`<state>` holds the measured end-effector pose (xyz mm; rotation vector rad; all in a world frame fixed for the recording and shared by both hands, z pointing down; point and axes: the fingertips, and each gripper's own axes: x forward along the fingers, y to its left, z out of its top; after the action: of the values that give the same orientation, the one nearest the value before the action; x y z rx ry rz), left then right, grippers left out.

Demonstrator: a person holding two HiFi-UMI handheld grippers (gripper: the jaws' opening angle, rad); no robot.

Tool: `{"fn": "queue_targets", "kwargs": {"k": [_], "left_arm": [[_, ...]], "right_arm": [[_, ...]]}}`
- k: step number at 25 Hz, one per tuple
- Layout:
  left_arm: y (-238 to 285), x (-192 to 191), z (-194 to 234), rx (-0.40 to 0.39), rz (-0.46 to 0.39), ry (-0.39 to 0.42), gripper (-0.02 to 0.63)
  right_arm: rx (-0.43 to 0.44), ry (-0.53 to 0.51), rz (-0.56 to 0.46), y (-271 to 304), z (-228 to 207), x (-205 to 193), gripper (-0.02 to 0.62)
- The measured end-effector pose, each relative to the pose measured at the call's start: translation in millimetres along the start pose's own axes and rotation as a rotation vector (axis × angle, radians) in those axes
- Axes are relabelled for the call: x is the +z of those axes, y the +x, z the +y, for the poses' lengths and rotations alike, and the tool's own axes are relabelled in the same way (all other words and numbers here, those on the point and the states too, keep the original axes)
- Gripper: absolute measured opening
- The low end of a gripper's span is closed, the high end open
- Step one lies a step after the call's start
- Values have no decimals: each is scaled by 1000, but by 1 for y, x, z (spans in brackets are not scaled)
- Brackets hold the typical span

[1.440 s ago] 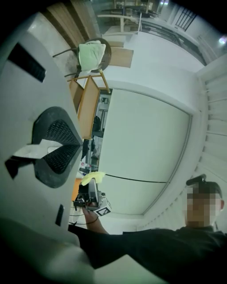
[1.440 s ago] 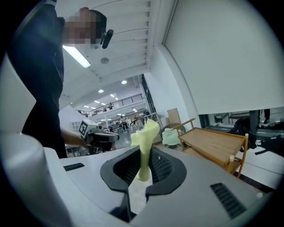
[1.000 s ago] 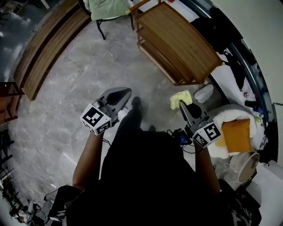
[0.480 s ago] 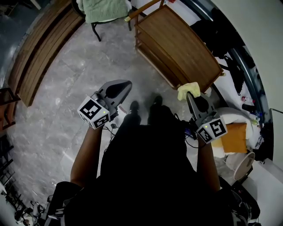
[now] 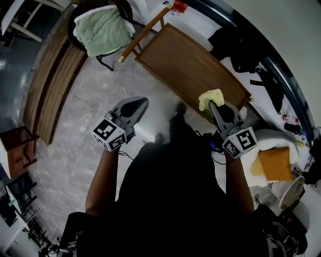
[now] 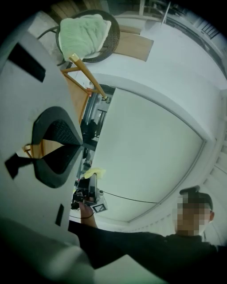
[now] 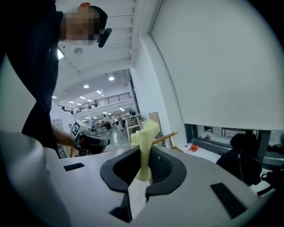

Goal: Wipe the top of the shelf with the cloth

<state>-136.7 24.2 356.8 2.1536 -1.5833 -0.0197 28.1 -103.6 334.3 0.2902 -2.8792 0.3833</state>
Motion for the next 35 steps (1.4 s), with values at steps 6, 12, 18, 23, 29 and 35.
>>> {"fn": "queue_targets", "kwargs": {"k": [6,12,18,23,29,35], "left_arm": [[76,38,25,6,78,40,11],[127,63,60,49,160,71,11],[174,71,118,25,246,60,11],[205,57,176,-3,348,29,11],[250,48,227,-33,422,-27,11],[263,23,242,-59,527,-53,11]], "right_arm": [[-3,39,-30,45,-70,22,49],[-21,115,-7,104,-108,27,49],[-112,231,38,185,-132,18,49],[-221,359,112,260,-152,-15,49],[-343,490,124,321,-192,-49,49],[-452,589,150,354,-223,-80,49]]}}
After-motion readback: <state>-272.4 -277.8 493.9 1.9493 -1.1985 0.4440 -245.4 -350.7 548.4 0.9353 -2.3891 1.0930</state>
